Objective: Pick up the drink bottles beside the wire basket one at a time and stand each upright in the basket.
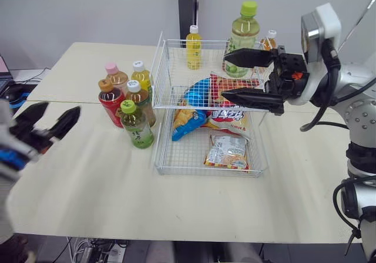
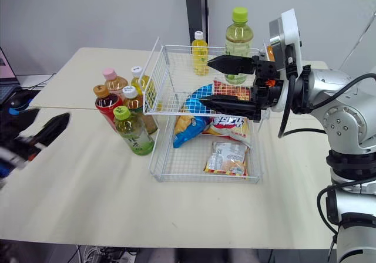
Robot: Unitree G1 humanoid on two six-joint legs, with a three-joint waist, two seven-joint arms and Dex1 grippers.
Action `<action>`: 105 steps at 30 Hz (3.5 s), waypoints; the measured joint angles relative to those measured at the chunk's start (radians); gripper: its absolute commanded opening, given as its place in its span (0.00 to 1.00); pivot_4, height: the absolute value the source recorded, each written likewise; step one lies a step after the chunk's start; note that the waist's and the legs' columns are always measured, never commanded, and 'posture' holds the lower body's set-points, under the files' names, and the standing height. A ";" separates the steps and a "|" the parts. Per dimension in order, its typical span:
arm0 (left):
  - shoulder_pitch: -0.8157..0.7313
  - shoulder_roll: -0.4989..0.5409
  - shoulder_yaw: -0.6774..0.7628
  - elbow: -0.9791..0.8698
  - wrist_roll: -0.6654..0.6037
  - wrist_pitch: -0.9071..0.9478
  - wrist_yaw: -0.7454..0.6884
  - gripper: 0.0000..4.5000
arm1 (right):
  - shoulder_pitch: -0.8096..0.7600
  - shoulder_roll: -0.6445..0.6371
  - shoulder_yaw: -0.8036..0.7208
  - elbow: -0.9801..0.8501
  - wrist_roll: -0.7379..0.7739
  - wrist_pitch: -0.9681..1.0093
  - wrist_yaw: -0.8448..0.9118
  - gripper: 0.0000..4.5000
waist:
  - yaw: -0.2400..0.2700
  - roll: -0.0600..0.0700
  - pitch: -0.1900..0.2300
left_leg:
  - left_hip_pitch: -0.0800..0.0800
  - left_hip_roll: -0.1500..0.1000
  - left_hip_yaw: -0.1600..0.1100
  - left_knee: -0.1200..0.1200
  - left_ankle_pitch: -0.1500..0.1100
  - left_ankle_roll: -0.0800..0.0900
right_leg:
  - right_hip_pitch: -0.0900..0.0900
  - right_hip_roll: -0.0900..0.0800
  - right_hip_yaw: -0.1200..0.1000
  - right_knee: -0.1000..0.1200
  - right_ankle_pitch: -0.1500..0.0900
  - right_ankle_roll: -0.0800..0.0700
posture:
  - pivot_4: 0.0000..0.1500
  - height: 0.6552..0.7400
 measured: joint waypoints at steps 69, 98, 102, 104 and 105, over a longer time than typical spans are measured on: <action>-1.218 -0.077 -0.676 0.807 0.024 -0.125 -0.224 0.31 | 0.096 -0.009 -0.134 -0.151 -0.074 -0.054 -0.299 1.00 | -0.005 0.001 0.005 | -0.008 -0.001 0.003 -0.001 0.000 0.000 | -0.008 0.001 0.001 -0.002 0.000 0.000 | 1.00 1.00; -1.313 -0.316 -0.687 1.235 0.212 -0.474 -0.296 0.73 | 0.153 -0.021 -0.155 -0.217 -0.077 -0.046 -0.364 1.00 | -0.001 0.002 0.005 | -0.020 -0.002 0.002 0.003 0.000 0.000 | -0.019 0.001 0.001 0.001 0.000 0.001 | 1.00 1.00; -1.313 -0.311 -0.673 1.235 0.213 -0.478 -0.294 1.00 | 0.162 -0.027 -0.165 -0.221 -0.077 -0.046 -0.363 1.00 | -0.002 0.002 0.005 | -0.020 -0.002 0.002 0.003 0.000 0.000 | -0.019 0.001 0.001 0.002 0.000 0.001 | 1.00 1.00; -1.312 -0.296 -0.666 1.229 0.213 -0.474 -0.291 1.00 | 0.162 -0.029 -0.166 -0.221 -0.077 -0.046 -0.361 1.00 | -0.004 0.002 0.005 | -0.020 -0.002 0.002 0.003 0.000 0.000 | -0.019 0.001 0.001 0.002 0.000 0.001 | 1.00 1.00; -1.309 -0.284 -0.661 1.215 0.214 -0.467 -0.291 1.00 | 0.162 -0.030 -0.166 -0.221 -0.077 -0.046 -0.361 1.00 | -0.004 0.002 0.005 | -0.020 -0.002 0.002 0.003 0.000 0.000 | -0.019 0.001 0.001 0.002 0.000 0.001 | 1.00 1.00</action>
